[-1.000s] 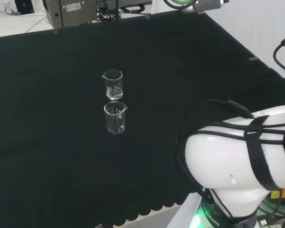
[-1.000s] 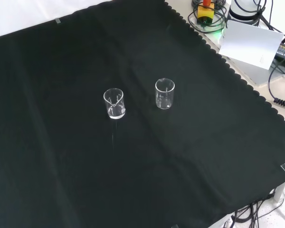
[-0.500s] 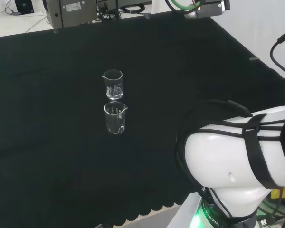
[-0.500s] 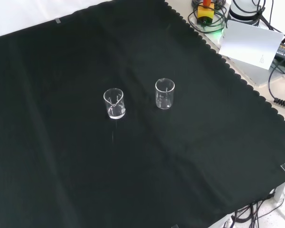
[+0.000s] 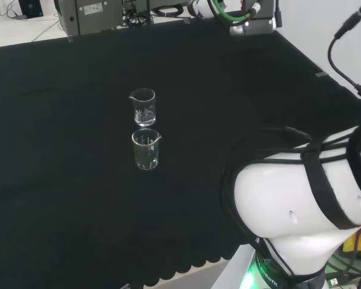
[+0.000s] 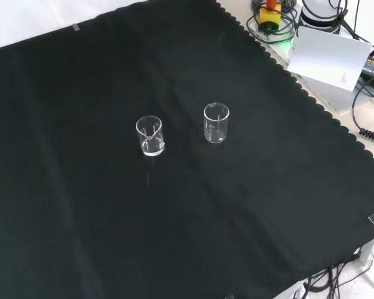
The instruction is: Pick up the beaker on the right.
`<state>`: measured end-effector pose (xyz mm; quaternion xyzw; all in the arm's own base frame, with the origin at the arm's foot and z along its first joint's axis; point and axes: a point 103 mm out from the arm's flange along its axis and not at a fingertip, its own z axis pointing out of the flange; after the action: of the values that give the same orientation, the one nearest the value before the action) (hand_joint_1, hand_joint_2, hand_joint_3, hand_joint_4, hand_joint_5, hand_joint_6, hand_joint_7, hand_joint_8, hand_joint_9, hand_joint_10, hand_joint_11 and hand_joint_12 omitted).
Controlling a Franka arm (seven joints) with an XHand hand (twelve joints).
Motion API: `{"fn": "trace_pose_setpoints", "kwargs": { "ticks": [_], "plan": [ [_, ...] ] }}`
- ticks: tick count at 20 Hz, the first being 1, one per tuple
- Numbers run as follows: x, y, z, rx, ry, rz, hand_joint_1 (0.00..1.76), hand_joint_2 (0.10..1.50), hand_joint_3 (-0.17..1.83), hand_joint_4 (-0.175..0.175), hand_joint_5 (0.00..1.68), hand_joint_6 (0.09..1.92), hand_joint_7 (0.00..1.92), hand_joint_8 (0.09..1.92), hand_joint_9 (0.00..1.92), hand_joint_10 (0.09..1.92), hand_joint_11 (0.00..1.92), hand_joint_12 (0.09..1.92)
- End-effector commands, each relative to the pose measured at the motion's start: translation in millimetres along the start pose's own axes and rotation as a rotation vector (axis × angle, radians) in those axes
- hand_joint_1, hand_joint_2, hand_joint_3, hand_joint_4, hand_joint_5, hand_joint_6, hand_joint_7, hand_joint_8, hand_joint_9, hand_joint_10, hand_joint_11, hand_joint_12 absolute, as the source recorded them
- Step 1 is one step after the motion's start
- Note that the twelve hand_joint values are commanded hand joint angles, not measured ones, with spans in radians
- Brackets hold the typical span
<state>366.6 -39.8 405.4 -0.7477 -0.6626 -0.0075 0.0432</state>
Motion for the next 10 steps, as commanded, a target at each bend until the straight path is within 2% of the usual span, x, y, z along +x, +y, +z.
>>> {"fn": "trace_pose_setpoints", "kwargs": {
  "ticks": [1,4,10],
  "plan": [
    [-13.4,77.5,65.1,0.026,0.095,-0.044,0.72,0.83,0.49,-0.024,0.48,0.09,0.21,0.64,0.41,0.67,0.16,1.39],
    [-13.0,100.2,89.9,0.054,0.115,-0.053,0.77,0.75,0.57,-0.025,0.48,0.09,0.22,0.65,0.43,0.67,0.16,1.39],
    [-4.7,130.9,142.3,0.123,0.162,-0.07,0.81,0.68,0.62,-0.025,0.4,0.09,0.17,0.64,0.38,0.66,0.14,1.39]
  ]
}}
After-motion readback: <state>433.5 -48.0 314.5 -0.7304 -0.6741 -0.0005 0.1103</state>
